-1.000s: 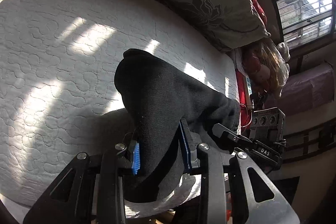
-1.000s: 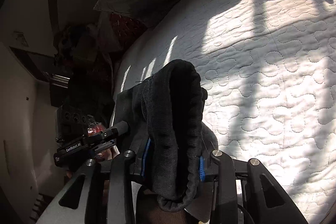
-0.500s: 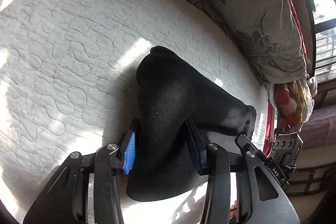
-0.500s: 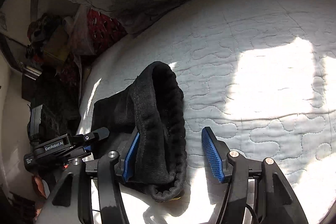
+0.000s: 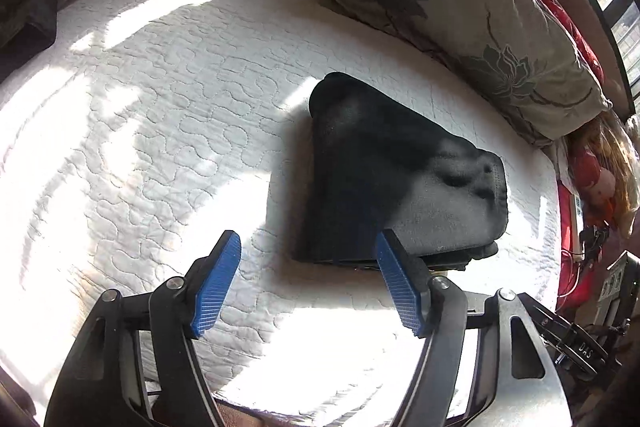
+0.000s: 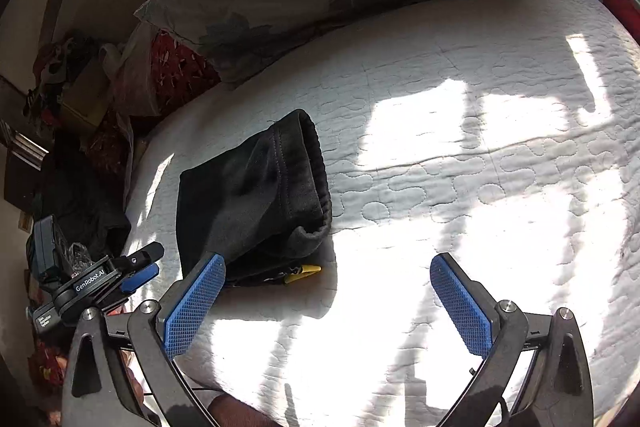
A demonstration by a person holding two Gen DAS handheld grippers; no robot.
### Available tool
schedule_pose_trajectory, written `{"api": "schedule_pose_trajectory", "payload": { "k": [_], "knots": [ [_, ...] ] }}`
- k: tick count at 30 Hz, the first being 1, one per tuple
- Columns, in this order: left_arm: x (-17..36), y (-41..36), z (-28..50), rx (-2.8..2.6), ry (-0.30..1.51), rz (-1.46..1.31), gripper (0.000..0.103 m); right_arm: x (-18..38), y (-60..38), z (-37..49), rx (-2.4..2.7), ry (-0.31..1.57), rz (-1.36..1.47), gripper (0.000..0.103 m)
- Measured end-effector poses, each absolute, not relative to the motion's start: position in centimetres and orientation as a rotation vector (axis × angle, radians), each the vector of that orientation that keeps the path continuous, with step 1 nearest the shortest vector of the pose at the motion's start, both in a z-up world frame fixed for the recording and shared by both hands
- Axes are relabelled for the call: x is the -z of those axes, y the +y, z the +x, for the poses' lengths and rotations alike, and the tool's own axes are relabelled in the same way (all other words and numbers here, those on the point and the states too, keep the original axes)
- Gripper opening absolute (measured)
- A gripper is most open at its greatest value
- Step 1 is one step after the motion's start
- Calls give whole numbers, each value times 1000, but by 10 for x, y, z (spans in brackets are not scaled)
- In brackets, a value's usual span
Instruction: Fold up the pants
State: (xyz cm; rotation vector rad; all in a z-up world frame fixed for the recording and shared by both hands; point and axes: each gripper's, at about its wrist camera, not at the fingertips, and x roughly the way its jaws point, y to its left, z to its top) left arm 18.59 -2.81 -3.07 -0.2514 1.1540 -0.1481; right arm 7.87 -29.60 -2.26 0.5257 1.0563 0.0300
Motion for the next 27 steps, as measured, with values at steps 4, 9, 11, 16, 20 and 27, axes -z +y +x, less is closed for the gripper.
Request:
{"api": "schedule_pose_trajectory", "payload": {
  "k": [4,9,11,16,20,27],
  "knots": [
    [34,-34,152,90,1108,-201,74,47,-282,57,35,1300,433,103],
    [36,-48,127,15,1016,-52,74,34,-262,7,71,1174,320,103],
    [36,-53,119,7,1005,-7,74,18,-255,-9,75,1066,273,103],
    [38,-59,112,42,1031,6,74,-21,-234,-34,111,801,102,103],
    [36,-67,107,40,1020,52,74,-31,-235,-26,138,789,58,103],
    [32,-76,100,45,970,98,74,-23,-224,-28,139,799,-14,103]
  ]
}}
